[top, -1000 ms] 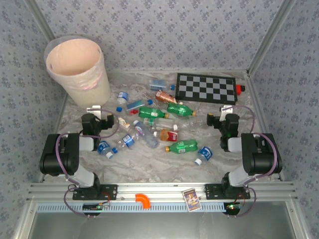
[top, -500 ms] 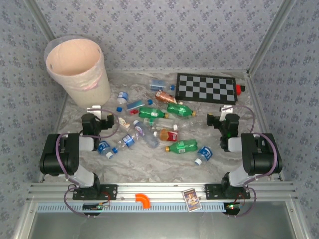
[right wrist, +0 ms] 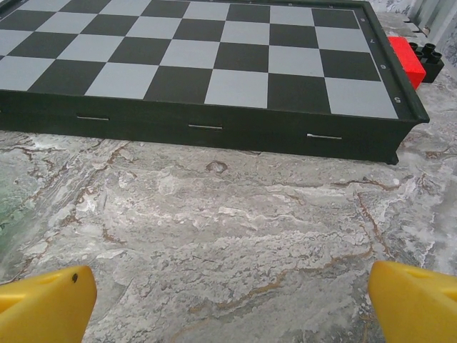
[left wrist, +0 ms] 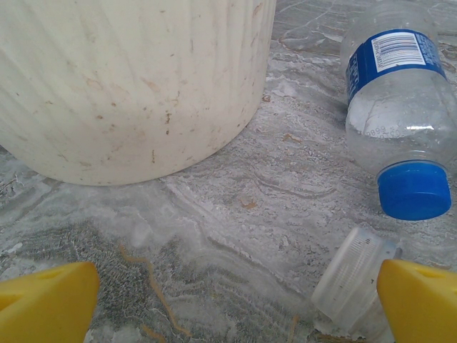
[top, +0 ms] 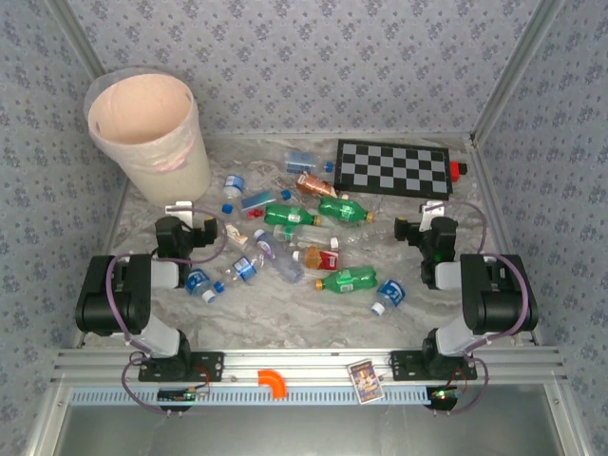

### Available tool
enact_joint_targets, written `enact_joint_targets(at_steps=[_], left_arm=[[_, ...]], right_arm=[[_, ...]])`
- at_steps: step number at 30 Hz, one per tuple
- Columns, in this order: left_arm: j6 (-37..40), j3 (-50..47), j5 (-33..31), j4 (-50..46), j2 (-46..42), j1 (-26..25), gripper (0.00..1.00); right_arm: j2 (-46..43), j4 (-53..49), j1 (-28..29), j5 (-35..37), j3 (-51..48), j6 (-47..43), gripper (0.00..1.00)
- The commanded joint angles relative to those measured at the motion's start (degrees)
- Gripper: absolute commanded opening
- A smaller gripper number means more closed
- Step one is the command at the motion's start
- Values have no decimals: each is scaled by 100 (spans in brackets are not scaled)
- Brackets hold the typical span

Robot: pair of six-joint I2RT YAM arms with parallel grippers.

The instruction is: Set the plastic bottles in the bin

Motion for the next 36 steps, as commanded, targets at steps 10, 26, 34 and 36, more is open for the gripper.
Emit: enact_joint_targets(at_steps=[10,26,34,36], left_arm=[[-166,391,-116,-709,-432,63,100],[-3845,2368,-1345,-6776,-2945,131,100],[-4789,2243,-817,-8461,-3645,135,100],[-4994,2137,-783,-8879,-3811,127,100]], right_arm=[[-78,81,17,270,79,44,100],[-3469,-3347,20,975,611,2725,100],[-3935,-3855,41,-483,1063,3037,100],[-3973,-3885,226,-566,1111,3131,100]])
